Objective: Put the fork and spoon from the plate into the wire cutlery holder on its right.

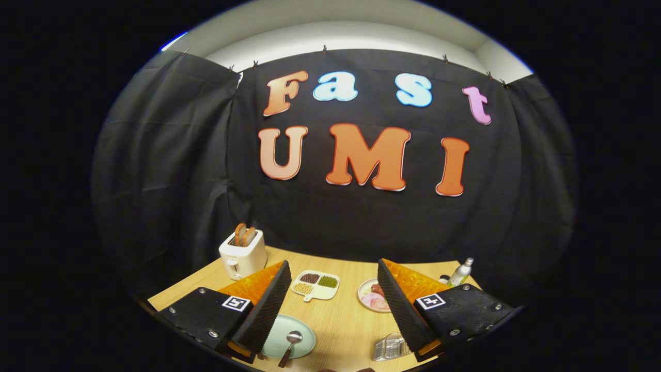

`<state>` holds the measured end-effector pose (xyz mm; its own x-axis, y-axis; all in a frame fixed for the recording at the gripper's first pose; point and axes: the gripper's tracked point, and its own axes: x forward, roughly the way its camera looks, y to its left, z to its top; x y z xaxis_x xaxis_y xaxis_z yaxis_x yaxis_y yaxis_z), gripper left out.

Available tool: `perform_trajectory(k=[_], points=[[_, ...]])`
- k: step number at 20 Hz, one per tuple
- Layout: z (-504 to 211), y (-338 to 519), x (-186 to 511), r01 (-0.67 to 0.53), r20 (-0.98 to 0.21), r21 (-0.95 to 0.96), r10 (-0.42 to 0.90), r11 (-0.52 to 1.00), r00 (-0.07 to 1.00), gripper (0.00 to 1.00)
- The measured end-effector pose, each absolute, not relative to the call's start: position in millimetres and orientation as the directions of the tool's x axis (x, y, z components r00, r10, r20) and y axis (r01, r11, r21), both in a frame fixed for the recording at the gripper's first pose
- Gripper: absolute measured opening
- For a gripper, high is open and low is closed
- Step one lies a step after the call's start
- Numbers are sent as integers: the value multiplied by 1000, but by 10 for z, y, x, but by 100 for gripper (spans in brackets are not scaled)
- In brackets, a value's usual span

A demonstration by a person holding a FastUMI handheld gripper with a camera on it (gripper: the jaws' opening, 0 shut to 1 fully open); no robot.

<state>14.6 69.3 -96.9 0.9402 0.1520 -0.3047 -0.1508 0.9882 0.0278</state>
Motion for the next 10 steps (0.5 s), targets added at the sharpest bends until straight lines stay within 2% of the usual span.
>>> perform_trajectory(k=[5, 10], points=[[-1506, 1099, 134, -265, -486, 25, 243, 964, 839, 100], [-2256, 1304, -33, -343, -728, 14, 245, 939, 640, 99]])
